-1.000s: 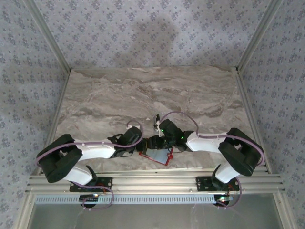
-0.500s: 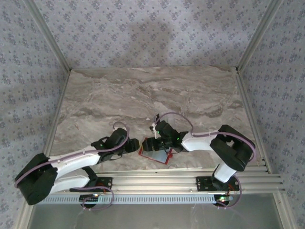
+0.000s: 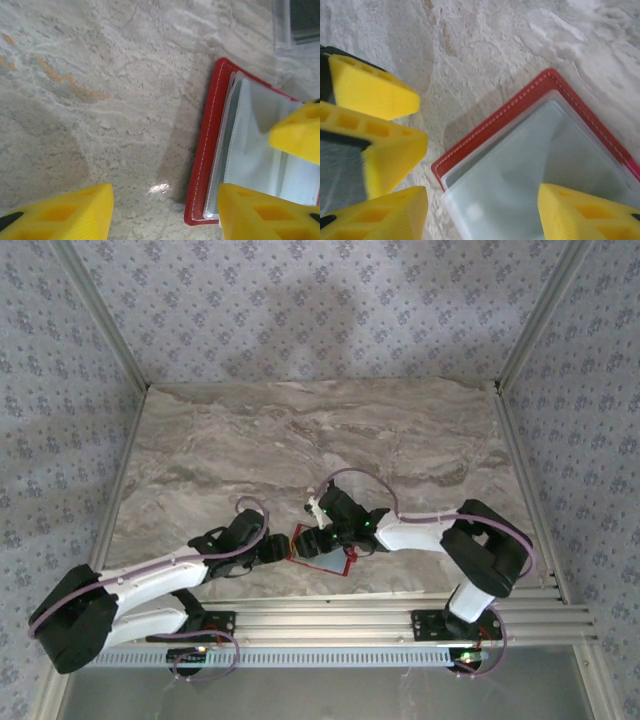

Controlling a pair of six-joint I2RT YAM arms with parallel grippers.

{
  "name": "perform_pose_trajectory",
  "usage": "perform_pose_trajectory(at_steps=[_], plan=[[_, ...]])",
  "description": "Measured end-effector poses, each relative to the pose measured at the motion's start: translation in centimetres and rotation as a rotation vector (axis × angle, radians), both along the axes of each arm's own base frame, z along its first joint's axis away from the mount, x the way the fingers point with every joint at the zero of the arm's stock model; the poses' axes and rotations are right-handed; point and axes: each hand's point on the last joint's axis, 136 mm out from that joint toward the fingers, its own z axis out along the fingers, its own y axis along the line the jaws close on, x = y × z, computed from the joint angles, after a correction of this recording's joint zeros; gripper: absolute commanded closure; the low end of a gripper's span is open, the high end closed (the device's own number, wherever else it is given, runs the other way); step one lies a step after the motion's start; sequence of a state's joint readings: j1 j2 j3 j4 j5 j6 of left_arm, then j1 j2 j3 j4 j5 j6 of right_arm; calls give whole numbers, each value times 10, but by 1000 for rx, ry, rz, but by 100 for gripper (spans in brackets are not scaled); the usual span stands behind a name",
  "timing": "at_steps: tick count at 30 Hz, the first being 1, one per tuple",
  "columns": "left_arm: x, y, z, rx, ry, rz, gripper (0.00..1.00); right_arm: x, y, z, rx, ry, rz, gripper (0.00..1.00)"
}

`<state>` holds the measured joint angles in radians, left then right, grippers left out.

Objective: Put the credit cards into the card holder

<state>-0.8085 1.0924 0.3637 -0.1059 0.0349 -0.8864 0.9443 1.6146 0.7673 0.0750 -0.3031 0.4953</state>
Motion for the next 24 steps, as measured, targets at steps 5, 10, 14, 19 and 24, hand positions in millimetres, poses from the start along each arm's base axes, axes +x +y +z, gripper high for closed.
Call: perform_pose_trajectory(at_steps=[5, 10, 14, 19, 24], plan=[[3, -9, -1, 3, 12, -33, 42, -10, -7, 25, -1, -48, 4, 35], [10, -19, 9, -15, -18, -54, 41, -17, -22, 30, -6, -60, -26, 41], [15, -27, 16, -17, -35, -77, 41, -32, -39, 7, -56, -17, -47, 52], [17, -37, 8, 20, -21, -119, 43, -58, -52, -20, -120, 33, -45, 54], [18, -46, -5, 60, 2, -150, 49, -53, -57, -22, -118, 34, -107, 55]])
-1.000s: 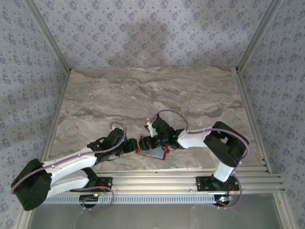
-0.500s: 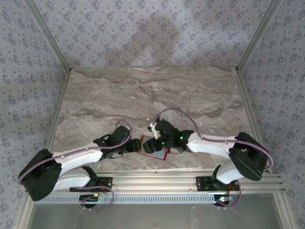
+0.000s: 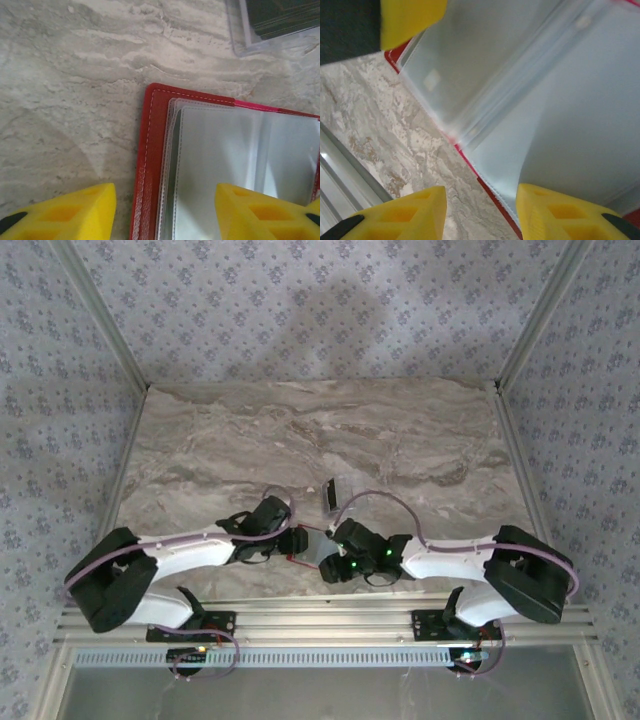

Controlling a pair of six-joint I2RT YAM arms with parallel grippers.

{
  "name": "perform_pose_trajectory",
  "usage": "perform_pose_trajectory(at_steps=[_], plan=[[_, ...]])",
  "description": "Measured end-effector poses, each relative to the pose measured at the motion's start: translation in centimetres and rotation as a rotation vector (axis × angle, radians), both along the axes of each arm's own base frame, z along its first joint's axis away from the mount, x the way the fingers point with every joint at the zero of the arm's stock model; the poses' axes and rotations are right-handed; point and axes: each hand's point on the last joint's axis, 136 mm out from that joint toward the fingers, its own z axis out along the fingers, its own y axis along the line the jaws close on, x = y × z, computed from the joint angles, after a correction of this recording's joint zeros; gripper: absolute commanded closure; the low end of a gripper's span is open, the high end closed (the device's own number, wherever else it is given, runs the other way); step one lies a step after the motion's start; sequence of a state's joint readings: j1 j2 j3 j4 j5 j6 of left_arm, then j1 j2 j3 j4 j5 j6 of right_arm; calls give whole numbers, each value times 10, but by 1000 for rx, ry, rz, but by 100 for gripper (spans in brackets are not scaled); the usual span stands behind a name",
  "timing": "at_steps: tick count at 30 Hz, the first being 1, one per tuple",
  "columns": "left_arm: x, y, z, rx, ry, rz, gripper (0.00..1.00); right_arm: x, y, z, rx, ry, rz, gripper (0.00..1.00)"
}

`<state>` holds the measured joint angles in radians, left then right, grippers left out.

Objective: Put the credit cards into the card holder

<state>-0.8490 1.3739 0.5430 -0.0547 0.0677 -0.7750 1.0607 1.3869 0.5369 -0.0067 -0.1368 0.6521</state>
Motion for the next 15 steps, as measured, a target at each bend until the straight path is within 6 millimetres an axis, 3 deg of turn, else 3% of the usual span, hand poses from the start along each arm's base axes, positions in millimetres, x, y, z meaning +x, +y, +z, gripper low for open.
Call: perform_pose_trajectory(at_steps=[6, 10, 15], plan=[[1, -3, -5, 35, -12, -9, 53, 25, -21, 1, -38, -25, -122, 49], [2, -3, -7, 68, -27, -8, 56, 31, -34, 5, -71, -43, -155, 45], [2, -4, -8, 89, -37, -7, 57, 37, -35, 32, -60, -84, -152, 43]])
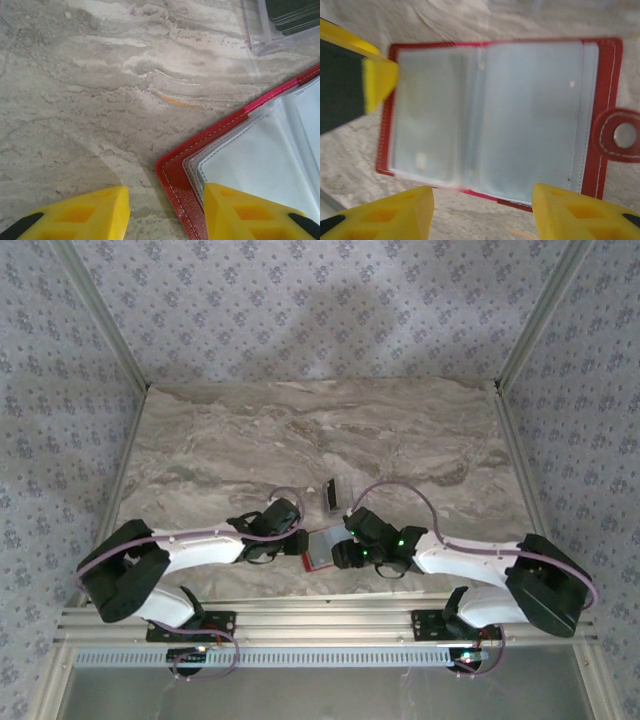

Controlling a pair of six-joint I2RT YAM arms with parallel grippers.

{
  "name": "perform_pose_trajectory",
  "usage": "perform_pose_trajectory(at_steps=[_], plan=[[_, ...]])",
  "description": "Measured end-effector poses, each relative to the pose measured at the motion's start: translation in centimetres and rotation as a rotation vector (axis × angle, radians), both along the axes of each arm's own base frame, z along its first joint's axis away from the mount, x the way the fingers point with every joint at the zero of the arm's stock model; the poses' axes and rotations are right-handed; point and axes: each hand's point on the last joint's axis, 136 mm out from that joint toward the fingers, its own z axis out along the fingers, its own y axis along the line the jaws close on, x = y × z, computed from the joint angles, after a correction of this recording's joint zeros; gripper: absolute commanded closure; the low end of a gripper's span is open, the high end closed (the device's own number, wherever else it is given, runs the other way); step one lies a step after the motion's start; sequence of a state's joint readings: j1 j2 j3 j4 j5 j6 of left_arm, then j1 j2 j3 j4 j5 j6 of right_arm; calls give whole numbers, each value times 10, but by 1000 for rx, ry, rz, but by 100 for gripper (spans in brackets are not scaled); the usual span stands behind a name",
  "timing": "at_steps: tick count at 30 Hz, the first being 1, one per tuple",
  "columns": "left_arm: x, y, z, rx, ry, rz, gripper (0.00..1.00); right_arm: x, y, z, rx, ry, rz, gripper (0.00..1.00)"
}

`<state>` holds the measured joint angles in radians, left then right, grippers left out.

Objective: Put the credit cards into the card holder

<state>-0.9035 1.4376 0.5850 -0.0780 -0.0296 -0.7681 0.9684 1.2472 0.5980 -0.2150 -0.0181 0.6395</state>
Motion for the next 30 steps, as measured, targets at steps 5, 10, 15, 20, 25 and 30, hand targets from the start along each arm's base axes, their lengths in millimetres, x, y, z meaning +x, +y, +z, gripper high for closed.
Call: perform_pose_trajectory(at_steps=[5, 10, 15, 20, 25, 30], plan=[[-1, -2, 4, -15, -3, 1, 56, 26, 6, 43, 55, -69, -28, 45], [-15, -18, 18, -103, 10, -48, 51, 63, 5, 66, 57, -111, -79, 46], [-18, -23, 35, -157, -15, -60, 51, 98, 5, 55, -2, -94, -117, 48], [-18, -23, 31, -147, -7, -59, 51, 118, 8, 39, -52, -64, -126, 49], [-19, -22, 17, -118, 19, -61, 51, 134, 12, 29, -78, -47, -128, 49], [-19, -23, 7, -101, 34, -61, 52, 145, 18, 15, -96, -22, -125, 49]])
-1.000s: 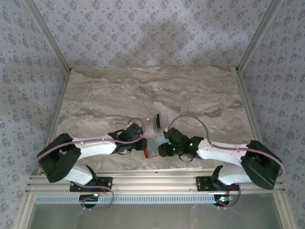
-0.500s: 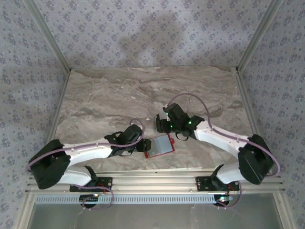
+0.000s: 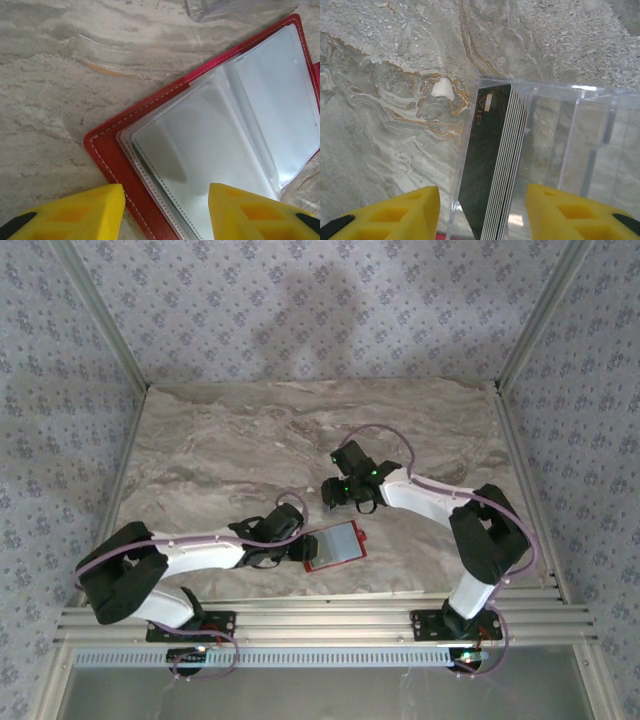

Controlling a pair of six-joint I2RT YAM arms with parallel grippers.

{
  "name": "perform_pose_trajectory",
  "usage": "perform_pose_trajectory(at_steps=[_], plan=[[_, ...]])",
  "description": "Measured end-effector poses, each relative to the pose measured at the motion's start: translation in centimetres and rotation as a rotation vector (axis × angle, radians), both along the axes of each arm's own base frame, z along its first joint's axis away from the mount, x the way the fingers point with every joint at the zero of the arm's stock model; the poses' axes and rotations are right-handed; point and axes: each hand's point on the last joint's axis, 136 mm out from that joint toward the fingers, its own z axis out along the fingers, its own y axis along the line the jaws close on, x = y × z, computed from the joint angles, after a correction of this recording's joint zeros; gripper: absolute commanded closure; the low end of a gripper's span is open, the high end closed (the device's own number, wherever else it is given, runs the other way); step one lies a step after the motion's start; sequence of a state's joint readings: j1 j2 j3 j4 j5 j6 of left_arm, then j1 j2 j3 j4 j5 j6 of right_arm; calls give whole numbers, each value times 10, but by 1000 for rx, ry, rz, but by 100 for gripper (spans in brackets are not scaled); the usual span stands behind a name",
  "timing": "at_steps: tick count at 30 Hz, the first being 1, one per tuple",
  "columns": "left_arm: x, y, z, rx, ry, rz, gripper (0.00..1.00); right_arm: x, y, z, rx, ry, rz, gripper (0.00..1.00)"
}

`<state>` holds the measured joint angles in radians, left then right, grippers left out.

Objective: Put the credit cards into the card holder

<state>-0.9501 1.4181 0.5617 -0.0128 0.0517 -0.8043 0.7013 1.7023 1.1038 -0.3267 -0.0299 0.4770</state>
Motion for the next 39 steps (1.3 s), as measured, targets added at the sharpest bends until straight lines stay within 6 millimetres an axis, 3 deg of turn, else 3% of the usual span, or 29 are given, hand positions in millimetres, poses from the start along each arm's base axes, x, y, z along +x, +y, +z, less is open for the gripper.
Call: perform_pose_trajectory(at_steps=[3, 22, 39], plan=[[1, -2, 0, -6, -4, -1, 52, 3, 3, -7, -8, 15, 5, 50], [6, -9, -2, -11, -8, 0, 53, -5, 26, 1, 161, 62, 100, 57], [6, -9, -2, -11, -8, 0, 53, -6, 34, 0, 260, 97, 141, 58]])
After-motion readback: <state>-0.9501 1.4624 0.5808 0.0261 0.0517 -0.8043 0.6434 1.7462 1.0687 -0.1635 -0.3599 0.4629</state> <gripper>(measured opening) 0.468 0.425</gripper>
